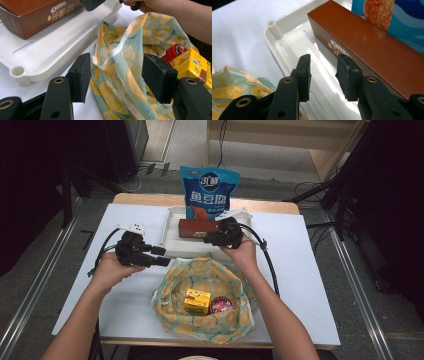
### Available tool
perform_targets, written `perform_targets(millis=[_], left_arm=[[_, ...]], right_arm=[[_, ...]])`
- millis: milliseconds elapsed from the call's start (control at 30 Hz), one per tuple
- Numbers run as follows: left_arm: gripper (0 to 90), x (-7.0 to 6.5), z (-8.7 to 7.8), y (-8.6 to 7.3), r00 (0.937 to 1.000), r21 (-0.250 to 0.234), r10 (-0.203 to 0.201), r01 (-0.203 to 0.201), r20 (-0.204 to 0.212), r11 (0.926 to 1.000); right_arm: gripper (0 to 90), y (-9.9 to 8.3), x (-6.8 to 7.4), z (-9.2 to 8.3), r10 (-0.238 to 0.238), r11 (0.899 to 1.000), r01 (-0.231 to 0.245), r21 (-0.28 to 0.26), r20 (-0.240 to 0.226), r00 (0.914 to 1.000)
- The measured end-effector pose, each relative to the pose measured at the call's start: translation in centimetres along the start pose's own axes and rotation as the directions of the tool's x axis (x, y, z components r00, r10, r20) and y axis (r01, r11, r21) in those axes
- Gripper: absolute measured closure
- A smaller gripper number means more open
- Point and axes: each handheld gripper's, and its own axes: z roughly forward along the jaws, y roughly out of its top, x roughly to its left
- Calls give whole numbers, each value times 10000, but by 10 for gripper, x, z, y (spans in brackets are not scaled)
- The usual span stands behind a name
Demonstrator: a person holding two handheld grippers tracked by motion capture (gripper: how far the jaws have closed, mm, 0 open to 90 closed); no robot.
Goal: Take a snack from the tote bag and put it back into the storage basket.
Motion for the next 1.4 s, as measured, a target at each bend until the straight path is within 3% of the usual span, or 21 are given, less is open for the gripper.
perform_targets(millis=[100,567,733,1000,1400], left_arm=[[409,-1,1,0,9999,-11,-120,120,21,9999],[411,-14,3,-5,9995,36,300,-300,-130,9995],[411,-20,3,-7,9994,-15,333,-334,-121,9994],[413,-33,2,-6,9993,193,382,-381,-50,9991],[415,-43,4,-5,9966,87,815,-814,-120,9966]], right_arm=[[635,-2,2,-3,-68,10000,67,-34,-99,9999],[559,-9,12,-28,-59,9995,56,-321,-110,9999],[515,-14,13,-36,11,9999,-13,-169,-129,9999],[510,-24,16,-53,-2,9996,-2,-270,-180,9998],[494,-43,25,-74,1,9990,-7,-457,-135,9999]])
